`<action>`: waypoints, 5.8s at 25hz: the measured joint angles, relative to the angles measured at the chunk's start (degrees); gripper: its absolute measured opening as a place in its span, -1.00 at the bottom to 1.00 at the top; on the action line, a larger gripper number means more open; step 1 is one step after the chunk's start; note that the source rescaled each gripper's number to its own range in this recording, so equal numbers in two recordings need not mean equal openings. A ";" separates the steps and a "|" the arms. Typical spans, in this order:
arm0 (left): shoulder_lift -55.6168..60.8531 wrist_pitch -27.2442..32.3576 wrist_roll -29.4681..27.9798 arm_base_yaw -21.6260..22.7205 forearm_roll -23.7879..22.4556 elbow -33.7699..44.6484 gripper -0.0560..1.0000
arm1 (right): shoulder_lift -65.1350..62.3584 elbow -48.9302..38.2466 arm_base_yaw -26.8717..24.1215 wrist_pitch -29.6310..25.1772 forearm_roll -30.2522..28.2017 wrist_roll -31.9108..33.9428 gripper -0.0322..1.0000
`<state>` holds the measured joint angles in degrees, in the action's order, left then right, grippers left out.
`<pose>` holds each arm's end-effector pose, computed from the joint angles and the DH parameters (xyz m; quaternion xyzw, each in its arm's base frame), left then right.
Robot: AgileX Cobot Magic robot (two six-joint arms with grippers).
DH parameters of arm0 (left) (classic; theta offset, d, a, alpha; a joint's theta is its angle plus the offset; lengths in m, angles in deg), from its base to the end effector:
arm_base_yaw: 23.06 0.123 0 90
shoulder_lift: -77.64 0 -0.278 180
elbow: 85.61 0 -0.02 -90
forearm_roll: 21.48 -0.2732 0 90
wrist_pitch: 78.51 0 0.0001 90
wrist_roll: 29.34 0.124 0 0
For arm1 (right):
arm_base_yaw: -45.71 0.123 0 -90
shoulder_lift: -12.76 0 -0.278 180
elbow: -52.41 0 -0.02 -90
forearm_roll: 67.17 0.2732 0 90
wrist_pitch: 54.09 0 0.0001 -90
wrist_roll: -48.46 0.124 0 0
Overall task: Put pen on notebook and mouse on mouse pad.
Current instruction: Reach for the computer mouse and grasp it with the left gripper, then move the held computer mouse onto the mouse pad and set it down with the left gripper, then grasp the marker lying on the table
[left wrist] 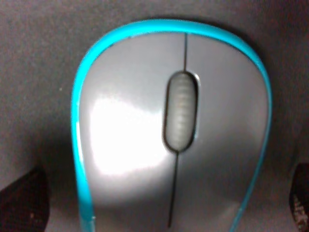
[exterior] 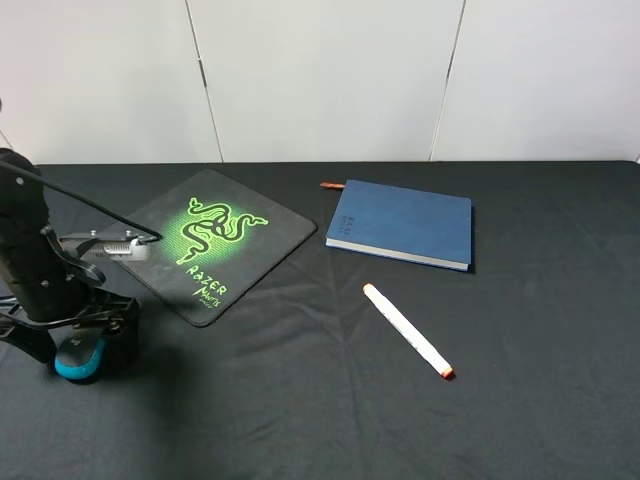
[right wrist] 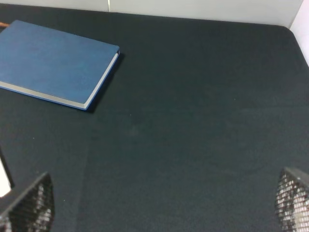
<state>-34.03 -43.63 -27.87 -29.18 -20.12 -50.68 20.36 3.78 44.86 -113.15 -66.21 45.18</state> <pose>0.2648 -0.0301 0.0403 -0.0564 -0.9983 0.0061 0.0132 0.0525 0.0010 0.2752 -0.0181 0.8445 -0.0109 0.5351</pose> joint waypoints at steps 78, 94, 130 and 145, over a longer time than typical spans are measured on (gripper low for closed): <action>-4.19 17.28 0.99 -0.32 -2.85 -35.80 -0.89 | 0.00 0.00 0.00 0.00 0.00 0.00 1.00; -21.72 15.75 2.36 -7.22 -2.79 -47.99 -0.89 | 0.00 0.00 0.00 0.00 0.00 0.00 1.00; -17.59 17.64 1.62 -7.22 -2.74 -48.05 0.96 | 0.00 0.00 0.00 0.00 0.00 0.00 1.00; 9.92 31.00 2.63 -7.22 -2.79 -48.05 0.96 | 0.00 0.00 0.00 0.00 0.00 0.00 1.00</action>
<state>-24.12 -12.62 -25.23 -36.40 -22.92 -98.73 20.36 3.78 44.86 -113.15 -66.21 45.18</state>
